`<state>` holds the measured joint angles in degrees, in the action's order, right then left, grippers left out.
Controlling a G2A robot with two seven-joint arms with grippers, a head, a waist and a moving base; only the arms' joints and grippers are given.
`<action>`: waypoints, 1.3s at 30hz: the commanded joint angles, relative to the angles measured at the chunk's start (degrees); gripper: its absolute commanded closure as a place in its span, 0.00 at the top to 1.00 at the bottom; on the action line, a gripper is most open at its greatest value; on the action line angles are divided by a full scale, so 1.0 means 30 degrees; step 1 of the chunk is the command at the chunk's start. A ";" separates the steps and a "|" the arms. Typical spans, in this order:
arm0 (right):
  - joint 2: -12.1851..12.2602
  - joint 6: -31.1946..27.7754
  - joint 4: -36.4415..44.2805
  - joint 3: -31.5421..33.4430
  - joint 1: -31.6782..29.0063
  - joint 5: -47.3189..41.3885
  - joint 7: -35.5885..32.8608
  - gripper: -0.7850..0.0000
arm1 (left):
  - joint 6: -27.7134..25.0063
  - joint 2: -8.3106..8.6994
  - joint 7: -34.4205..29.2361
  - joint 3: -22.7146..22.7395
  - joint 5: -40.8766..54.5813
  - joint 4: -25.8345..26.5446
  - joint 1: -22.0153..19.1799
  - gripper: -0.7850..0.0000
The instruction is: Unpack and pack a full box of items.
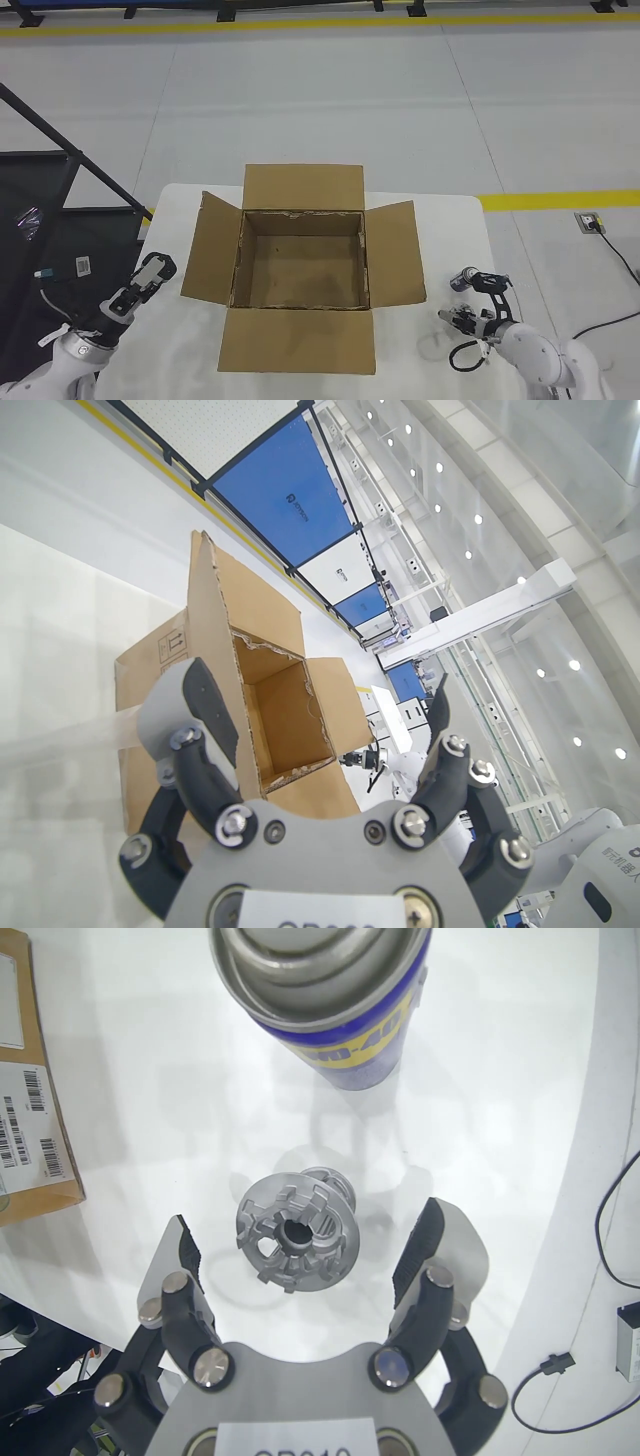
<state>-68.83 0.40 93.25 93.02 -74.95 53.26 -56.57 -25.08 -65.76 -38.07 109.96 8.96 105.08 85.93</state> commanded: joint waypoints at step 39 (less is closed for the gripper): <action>-0.4196 0.1966 -0.5887 -1.9469 1.9131 -0.0750 -0.1992 0.00 | -0.0436 0.0378 0.0953 0.1036 0.1208 0.0327 0.1420 1.00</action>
<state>-79.53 6.83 82.80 38.80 -20.69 53.28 -63.72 -26.40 -64.62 -35.24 113.05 12.59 106.04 90.18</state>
